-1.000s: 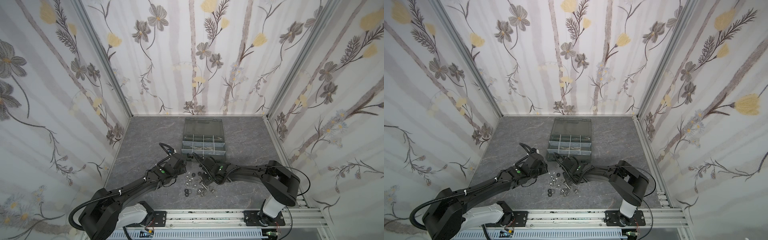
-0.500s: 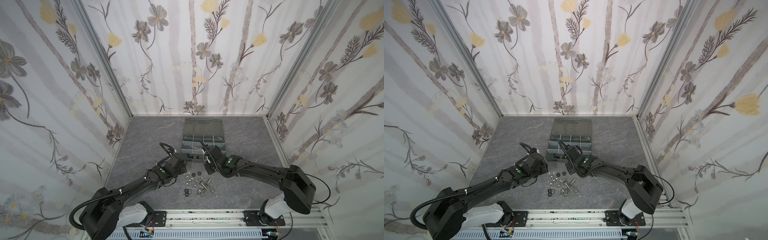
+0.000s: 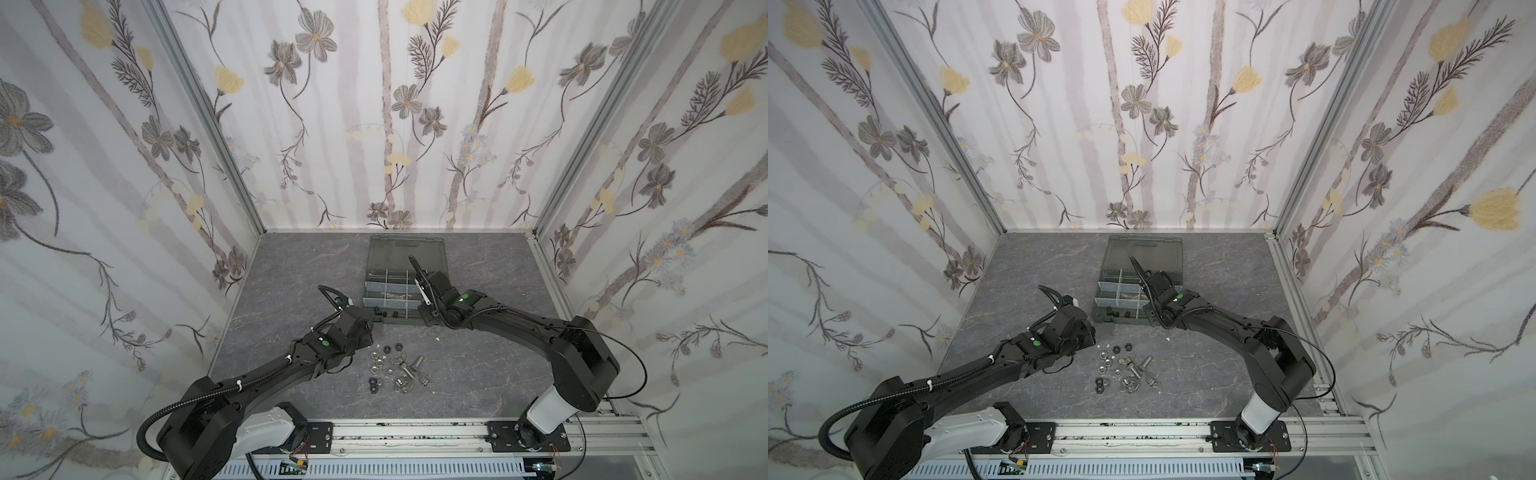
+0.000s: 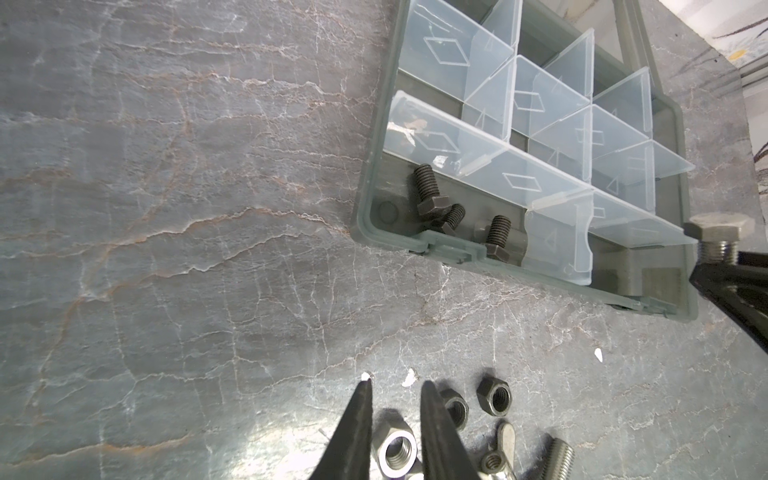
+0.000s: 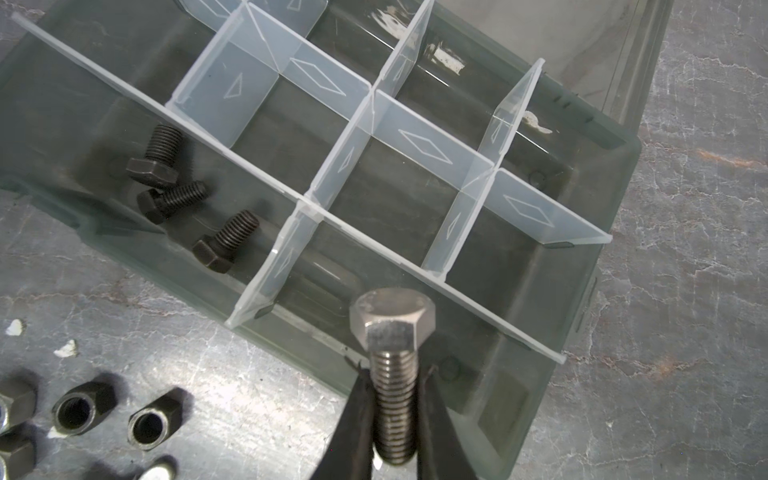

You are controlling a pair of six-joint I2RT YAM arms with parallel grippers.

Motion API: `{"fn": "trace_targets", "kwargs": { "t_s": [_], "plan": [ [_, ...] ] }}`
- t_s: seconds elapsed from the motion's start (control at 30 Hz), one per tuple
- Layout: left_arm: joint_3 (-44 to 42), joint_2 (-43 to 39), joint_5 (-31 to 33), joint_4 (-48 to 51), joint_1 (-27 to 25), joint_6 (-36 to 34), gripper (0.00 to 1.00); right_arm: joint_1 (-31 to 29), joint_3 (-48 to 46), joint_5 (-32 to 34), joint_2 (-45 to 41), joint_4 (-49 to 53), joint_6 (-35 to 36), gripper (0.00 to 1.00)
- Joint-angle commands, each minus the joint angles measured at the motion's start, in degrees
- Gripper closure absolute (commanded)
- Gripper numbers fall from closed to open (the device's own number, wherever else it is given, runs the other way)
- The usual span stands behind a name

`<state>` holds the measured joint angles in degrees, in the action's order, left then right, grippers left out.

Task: Sort the screws and nuts into containers
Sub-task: 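Lift the silver bolt with the right gripper over the box's nearest compartment, then release the silver bolt into the compartment and withdraw the right gripper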

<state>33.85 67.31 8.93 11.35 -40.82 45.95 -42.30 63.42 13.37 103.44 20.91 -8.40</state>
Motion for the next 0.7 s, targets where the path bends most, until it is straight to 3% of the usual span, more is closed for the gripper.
{"fn": "trace_targets", "kwargs": {
  "t_s": [0.0,0.33,0.67],
  "plan": [
    [-0.5,-0.6,0.4,-0.3,0.0,1.1,0.76,0.1,0.6,0.0,1.0,-1.5,1.4,0.83],
    [-0.9,-0.7,0.4,-0.4,0.0,1.2,0.76,0.1,0.8,-0.6,2.5,-1.6,0.9,0.68],
    [-0.8,-0.2,0.3,-0.5,0.0,1.3,0.76,0.2,0.8,-0.7,0.1,-0.9,0.2,0.65]
  ]
}}
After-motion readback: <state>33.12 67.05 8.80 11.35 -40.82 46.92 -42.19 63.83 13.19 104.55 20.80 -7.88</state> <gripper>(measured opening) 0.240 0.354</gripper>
